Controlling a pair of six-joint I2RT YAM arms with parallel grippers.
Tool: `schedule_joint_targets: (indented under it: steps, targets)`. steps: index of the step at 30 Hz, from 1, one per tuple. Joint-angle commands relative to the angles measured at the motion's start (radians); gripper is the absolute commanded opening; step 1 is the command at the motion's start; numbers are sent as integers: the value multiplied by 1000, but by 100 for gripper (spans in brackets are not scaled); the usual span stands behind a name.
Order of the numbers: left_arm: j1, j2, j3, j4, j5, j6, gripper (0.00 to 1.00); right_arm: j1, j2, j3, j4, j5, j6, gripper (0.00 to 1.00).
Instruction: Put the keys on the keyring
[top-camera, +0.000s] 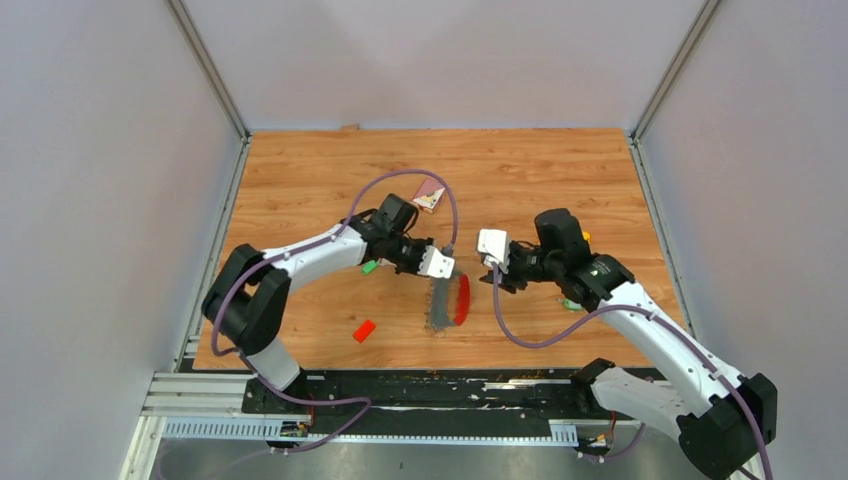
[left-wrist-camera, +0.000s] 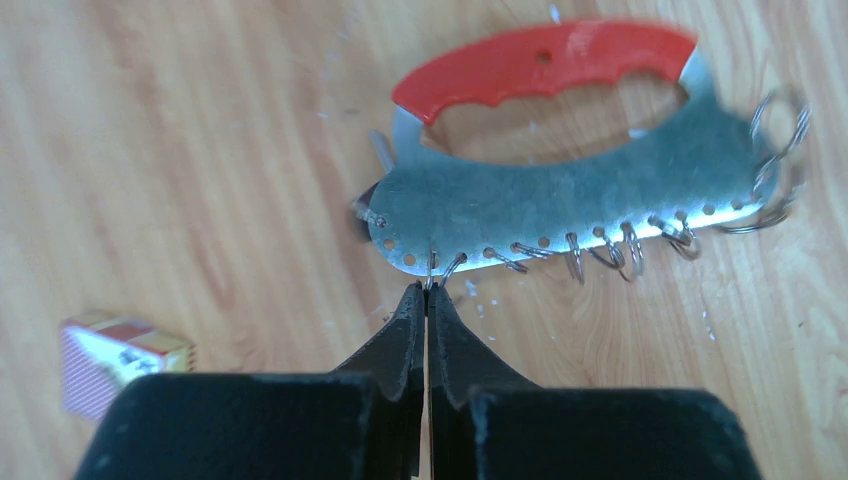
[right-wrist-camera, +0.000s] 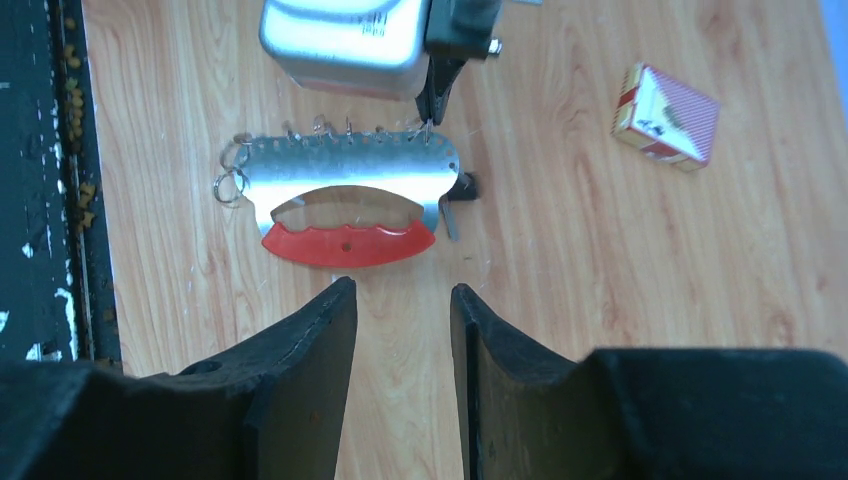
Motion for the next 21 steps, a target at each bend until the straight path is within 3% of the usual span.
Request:
schedule_joint_targets:
  steps: [1, 11, 21]
  targets:
    - [8, -176, -31, 155, 142, -251, 0, -5, -43, 90, 74, -47, 78, 40]
    - [7, -368, -119, 413, 246, -616, 0, -5, -2, 142, 164, -196, 145, 40]
    - [-9, -401, -167, 536, 253, -725, 0, -3, 59, 127, 214, -290, 126, 37]
